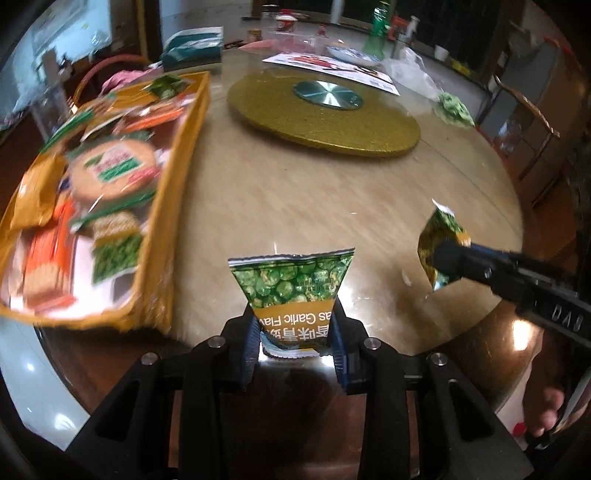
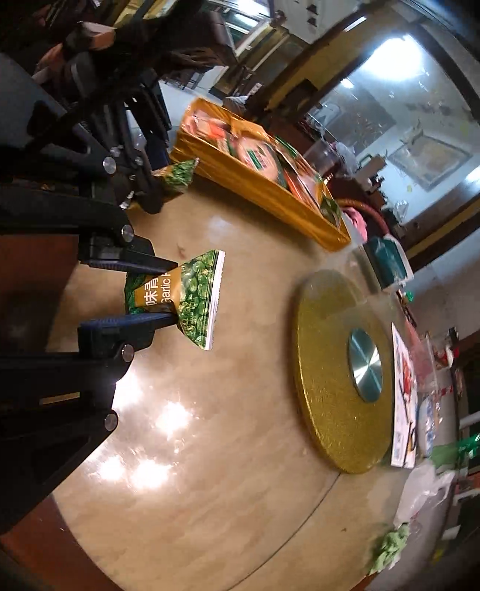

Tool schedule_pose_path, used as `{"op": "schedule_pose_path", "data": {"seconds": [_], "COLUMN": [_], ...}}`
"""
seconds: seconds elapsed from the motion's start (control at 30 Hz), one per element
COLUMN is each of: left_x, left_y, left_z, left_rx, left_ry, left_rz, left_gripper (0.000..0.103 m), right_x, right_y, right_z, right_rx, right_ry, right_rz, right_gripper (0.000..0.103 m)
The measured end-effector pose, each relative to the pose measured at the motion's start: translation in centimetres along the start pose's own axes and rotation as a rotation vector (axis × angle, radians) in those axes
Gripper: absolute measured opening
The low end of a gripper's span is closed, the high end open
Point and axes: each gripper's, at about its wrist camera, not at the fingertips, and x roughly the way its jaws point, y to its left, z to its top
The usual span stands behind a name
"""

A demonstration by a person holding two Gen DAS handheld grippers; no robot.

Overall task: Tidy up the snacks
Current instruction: 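Carry both green-pea packets into the tray box and open both tools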

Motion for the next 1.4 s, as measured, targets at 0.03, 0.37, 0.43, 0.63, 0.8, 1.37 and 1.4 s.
{"op": "schedule_pose_path", "data": {"seconds": [0.03,0.37,0.43,0.63,0.8,1.37,1.4], "left_x": [-0.4,-7.7,-8.2,-8.4,-7.8,-4.8,-5.0], "left_y": [0.4,6.0,7.2,12.0,14.4,19.1,19.2], "left_z": [-0.3,-0.6,-0.4,0.4,0.7,2.0,1.9], "left_rx": [-0.016,-0.158,-0.181,-0.268,-0.289,-0.283,-0.286], "left_ry": [-0.006,-0.155,-0.168,-0.175,-0.170,-0.102,-0.111], "left_rz": [-0.008,-0.009,0.020,0.082,0.094,0.067,0.061], "left_gripper": [0.036,0.036,0.036,0.036,0.036,0.046,0.050], "right_x": [0.0,1.2,1.8,3.7,5.8,11.1,11.0], "right_y": [0.5,6.2,7.7,11.1,13.9,19.5,19.5], "right_z": [-0.1,0.2,0.7,2.3,3.5,3.4,3.4], "right_rx": [-0.006,-0.088,-0.115,-0.184,-0.236,-0.398,-0.400], "right_ry": [-0.002,0.005,0.009,0.024,0.046,0.105,0.100], "right_rz": [0.005,0.154,0.183,0.220,0.228,0.167,0.168], "right_gripper": [0.019,0.019,0.019,0.019,0.019,0.025,0.027]}}
